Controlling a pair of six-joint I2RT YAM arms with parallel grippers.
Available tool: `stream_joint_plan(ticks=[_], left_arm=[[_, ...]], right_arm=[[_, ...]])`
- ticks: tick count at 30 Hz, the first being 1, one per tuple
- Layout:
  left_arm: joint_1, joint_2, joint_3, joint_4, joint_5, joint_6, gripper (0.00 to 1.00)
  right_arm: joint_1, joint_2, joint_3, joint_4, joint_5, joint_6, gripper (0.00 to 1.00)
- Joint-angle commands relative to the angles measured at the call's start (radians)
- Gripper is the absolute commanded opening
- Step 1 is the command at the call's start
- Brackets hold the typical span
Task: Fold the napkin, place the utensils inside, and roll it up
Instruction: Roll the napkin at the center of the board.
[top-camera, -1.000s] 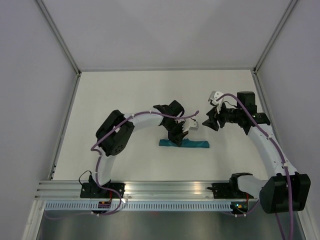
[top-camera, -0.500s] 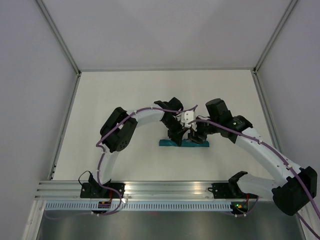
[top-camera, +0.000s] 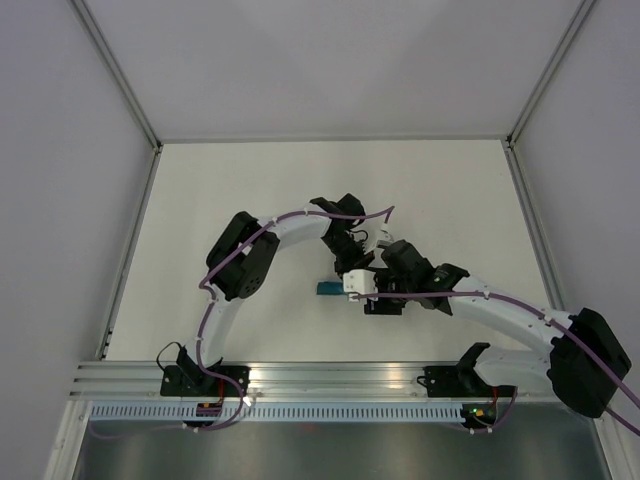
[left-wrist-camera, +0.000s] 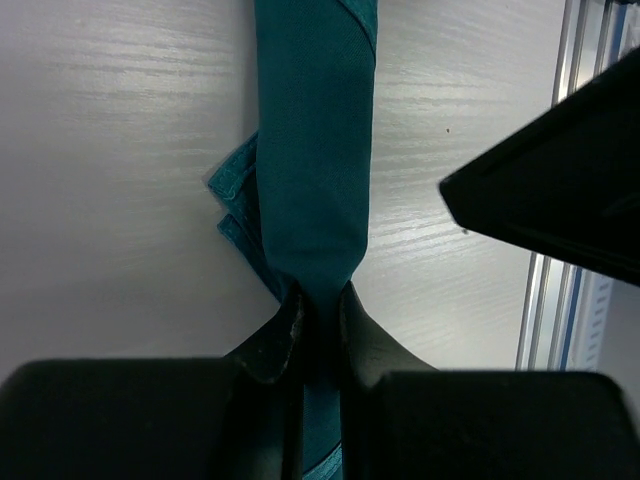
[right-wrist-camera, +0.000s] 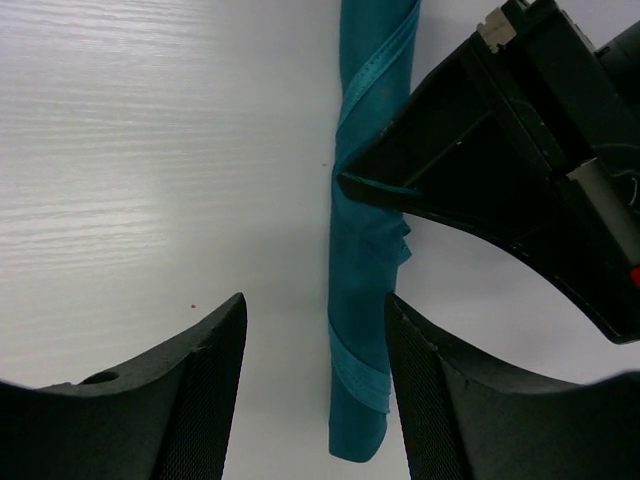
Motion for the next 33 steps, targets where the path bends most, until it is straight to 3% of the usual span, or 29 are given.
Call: stream_joint_plan(ticks=[1, 24, 29, 33], left_arm=[[-0.002, 0.081, -0.005, -0.111, -0.083, 0.013, 0.07], [0.009, 0.136, 0.06, -0.162, -0.062, 0.019, 0.08], [0.012, 0.145, 0.075, -0.173, -0.058, 0.021, 0.11], [0.016, 0.155, 0.089, -0.182, -0.057, 0.015, 0.2]], right_arm=[[0.006, 0.02, -0.025, 0.148, 0.105, -0.024, 0.63], [0.029, 0.264, -0.012, 0.245, 0.078, -0.032, 0.61], [0.029, 0.304, 0.003, 0.235, 0.076, -0.03, 0.53], [0.029, 0.328, 0.015, 0.219, 0.076, -0.035, 0.43]])
